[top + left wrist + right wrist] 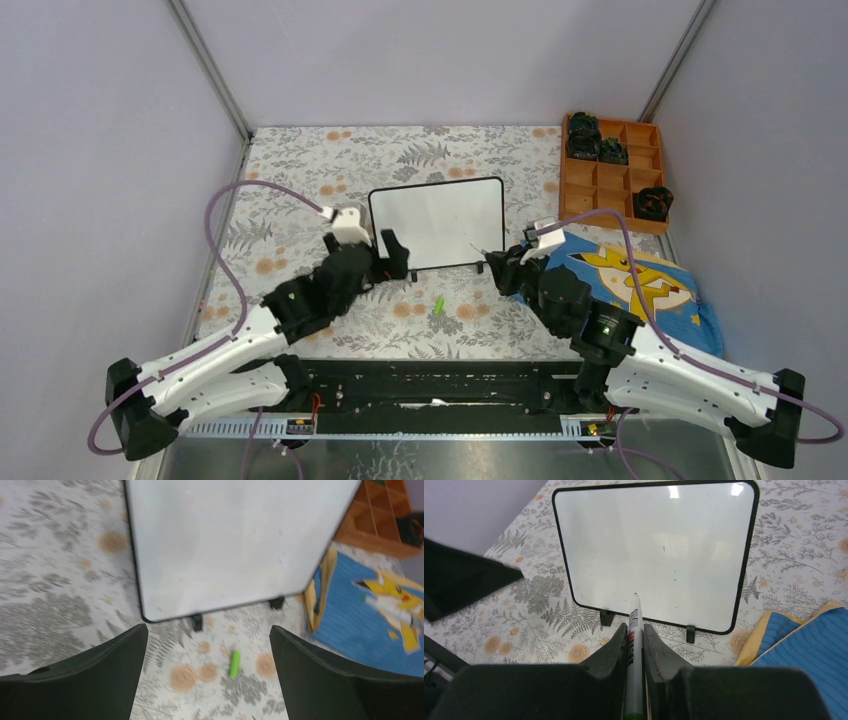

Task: Write a sentence on the whiteboard
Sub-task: Move the whiteboard to the center of the board, then write a sentence on the whiteboard.

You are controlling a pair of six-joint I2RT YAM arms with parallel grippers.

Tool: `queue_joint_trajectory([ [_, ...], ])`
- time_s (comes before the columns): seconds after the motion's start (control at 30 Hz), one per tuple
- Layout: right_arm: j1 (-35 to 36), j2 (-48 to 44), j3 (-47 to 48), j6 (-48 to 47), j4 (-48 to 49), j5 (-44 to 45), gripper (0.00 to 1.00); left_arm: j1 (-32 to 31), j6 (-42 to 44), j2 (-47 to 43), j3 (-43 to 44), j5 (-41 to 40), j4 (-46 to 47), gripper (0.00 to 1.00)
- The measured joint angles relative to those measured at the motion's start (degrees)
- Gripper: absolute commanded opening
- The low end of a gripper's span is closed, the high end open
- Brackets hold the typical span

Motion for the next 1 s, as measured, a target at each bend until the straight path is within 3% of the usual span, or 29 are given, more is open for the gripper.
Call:
queue_joint_trajectory([
  [0.27,0.00,4.66,0.57,-2.08,2.82,-2.82,0.00,22.27,4.81,0.33,3.39,9.53,-0.15,0.99],
  [0.7,0.00,7.32,1.40,-4.98,8.22,-6.34,0.00,31.58,4.79,1.03,1.44,18.67,0.96,0.99],
  [0.9,0.00,9.62,2.64,-5.60,8.85,-5.57,0.00,43.60,3.21,1.77,-0.17,28.44,4.24,0.99],
  [1.0,0.00,10.71,3.52,-6.40,9.11,-5.16,0.00,46.71,1.77,3.19,-1.16,32.79,7.48,0.99],
])
